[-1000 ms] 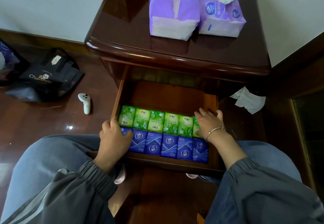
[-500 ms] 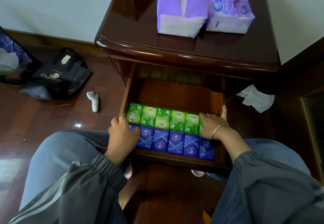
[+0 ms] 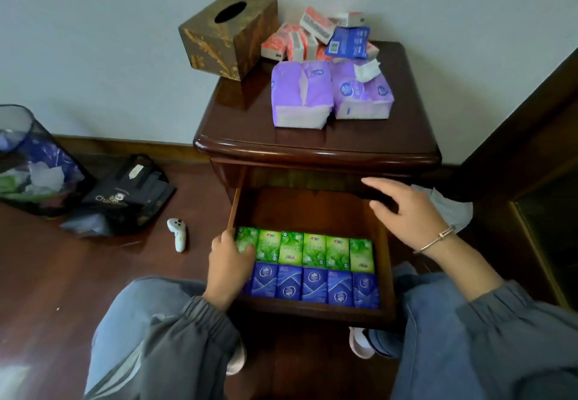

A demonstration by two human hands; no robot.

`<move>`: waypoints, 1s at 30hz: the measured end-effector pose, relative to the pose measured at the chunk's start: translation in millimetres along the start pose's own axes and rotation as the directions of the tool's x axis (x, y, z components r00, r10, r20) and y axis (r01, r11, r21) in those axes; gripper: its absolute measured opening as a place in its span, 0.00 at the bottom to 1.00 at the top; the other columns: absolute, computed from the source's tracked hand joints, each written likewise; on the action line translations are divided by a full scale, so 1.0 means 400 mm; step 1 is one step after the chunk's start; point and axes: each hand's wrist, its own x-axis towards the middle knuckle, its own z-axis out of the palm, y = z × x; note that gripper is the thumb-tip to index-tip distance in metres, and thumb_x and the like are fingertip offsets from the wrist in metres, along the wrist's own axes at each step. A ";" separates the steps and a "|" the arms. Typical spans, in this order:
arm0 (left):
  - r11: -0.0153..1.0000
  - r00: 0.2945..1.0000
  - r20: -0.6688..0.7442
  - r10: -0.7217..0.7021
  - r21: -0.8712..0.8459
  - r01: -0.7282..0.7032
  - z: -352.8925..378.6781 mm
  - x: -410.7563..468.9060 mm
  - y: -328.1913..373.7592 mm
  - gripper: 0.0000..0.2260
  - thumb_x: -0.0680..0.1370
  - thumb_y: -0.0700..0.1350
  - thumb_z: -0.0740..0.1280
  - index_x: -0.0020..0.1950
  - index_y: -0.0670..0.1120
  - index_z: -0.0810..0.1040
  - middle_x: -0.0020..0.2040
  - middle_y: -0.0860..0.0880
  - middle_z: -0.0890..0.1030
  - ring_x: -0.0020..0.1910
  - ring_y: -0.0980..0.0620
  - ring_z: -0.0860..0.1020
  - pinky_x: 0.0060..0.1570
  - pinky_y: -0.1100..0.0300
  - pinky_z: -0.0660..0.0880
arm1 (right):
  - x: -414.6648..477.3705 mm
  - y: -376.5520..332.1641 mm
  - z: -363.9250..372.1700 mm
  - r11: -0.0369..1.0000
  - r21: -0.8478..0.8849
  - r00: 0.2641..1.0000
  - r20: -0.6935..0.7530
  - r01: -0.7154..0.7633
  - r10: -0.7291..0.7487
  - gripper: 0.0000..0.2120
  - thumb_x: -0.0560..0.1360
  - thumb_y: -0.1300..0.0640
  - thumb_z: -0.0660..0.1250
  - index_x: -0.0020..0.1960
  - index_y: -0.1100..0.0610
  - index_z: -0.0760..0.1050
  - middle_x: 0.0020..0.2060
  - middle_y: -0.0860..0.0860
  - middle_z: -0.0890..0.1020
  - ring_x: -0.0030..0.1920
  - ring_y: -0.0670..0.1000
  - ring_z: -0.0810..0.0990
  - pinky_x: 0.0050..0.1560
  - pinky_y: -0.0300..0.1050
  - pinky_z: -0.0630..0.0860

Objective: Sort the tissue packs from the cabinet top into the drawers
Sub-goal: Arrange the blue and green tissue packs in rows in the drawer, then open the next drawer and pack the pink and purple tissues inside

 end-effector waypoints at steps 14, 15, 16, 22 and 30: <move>0.680 0.639 -0.236 0.732 0.211 -0.702 -0.145 0.121 0.380 0.21 0.77 0.47 0.66 0.69 0.45 0.70 0.68 0.47 0.71 0.67 0.48 0.68 0.65 0.58 0.62 | 0.355 0.048 -0.055 0.858 -0.132 0.862 -0.185 -0.497 0.471 0.29 0.80 0.49 0.55 0.75 0.63 0.53 0.74 0.64 0.56 0.74 0.60 0.55 0.73 0.53 0.54; 0.646 0.616 -0.196 0.763 0.273 -0.713 -0.137 0.142 0.398 0.22 0.77 0.48 0.66 0.70 0.46 0.70 0.70 0.47 0.69 0.70 0.48 0.66 0.66 0.57 0.61 | 0.363 0.050 -0.040 0.837 -0.188 0.854 -0.202 -0.513 0.479 0.28 0.80 0.48 0.53 0.75 0.62 0.54 0.74 0.64 0.56 0.75 0.60 0.55 0.73 0.53 0.55; 0.612 0.597 -0.160 0.786 0.331 -0.718 -0.126 0.163 0.413 0.23 0.77 0.50 0.66 0.71 0.47 0.70 0.72 0.48 0.68 0.71 0.48 0.64 0.67 0.54 0.62 | 0.366 0.052 -0.027 0.817 -0.243 0.850 -0.225 -0.523 0.476 0.28 0.80 0.48 0.51 0.75 0.61 0.55 0.74 0.63 0.56 0.75 0.59 0.54 0.73 0.54 0.54; 0.542 0.491 -0.247 0.836 0.516 -0.663 -0.124 0.307 0.492 0.22 0.78 0.56 0.60 0.70 0.48 0.71 0.71 0.48 0.69 0.71 0.47 0.66 0.69 0.46 0.59 | 0.360 0.070 0.002 0.802 -0.290 0.842 -0.322 -0.522 0.432 0.26 0.79 0.48 0.51 0.74 0.58 0.59 0.74 0.60 0.59 0.75 0.57 0.56 0.73 0.53 0.54; 0.692 0.702 -0.317 0.638 0.636 -0.342 -0.251 0.561 0.608 0.29 0.78 0.57 0.60 0.73 0.42 0.62 0.73 0.43 0.65 0.74 0.42 0.58 0.70 0.43 0.56 | 0.359 0.071 0.006 0.796 -0.299 0.836 -0.352 -0.527 0.421 0.26 0.78 0.48 0.53 0.74 0.56 0.60 0.74 0.59 0.60 0.75 0.57 0.57 0.73 0.53 0.55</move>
